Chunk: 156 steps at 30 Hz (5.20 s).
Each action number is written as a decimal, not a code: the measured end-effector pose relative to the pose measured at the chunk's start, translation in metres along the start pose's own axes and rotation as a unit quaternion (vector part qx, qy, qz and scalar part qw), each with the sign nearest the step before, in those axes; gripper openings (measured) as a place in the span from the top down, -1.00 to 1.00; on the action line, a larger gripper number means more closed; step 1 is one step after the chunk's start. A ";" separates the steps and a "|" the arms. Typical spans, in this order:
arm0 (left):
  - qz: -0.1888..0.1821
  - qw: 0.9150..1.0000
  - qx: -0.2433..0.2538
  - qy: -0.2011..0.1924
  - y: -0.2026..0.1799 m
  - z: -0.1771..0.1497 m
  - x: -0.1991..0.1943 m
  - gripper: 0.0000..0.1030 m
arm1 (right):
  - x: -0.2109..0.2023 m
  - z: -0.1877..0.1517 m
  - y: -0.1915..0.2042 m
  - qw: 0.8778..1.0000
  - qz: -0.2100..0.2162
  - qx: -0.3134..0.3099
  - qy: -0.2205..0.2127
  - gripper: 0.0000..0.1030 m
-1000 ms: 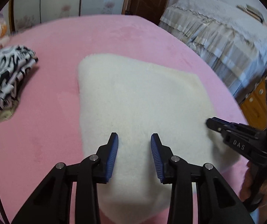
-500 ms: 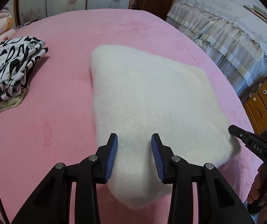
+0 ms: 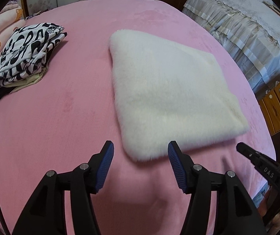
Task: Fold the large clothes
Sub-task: 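Move both open tools to the edges of the folded cream square, then grasp the cream square with the left tool while the right tool grasps it too, then lift the cream square with both tools and carry it onto the printed garment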
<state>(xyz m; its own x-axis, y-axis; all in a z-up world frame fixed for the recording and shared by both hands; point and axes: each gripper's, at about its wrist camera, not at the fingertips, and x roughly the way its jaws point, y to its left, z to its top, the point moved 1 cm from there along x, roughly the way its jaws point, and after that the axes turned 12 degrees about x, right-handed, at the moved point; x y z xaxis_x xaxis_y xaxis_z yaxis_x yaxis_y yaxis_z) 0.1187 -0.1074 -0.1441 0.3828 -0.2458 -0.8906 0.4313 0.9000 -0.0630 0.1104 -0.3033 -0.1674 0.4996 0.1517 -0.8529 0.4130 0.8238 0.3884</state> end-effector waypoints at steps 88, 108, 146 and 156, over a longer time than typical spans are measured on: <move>-0.214 0.971 -0.097 0.039 0.056 0.087 0.145 -0.98 | 0.165 0.153 -0.009 0.957 0.171 -0.026 0.233 -0.95; -0.119 0.991 -0.061 0.007 0.053 0.082 0.082 -0.23 | 0.087 0.121 0.035 0.981 0.110 -0.064 0.145 0.16; 0.050 0.987 -0.085 -0.124 0.540 0.143 -0.101 -0.22 | 0.189 0.105 0.517 0.928 0.332 -0.134 0.102 0.19; 0.008 0.978 -0.174 -0.116 0.602 0.124 0.017 -0.60 | 0.326 0.096 0.503 0.944 0.265 -0.114 0.160 -0.30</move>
<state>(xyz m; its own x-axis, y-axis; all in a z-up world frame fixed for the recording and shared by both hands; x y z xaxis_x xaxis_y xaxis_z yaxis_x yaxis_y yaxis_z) 0.4859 0.3854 -0.1413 0.5793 -0.2689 -0.7695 0.1345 0.9626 -0.2352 0.5544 0.1078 -0.2165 0.3194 0.7029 -0.6356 -0.0242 0.6765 0.7360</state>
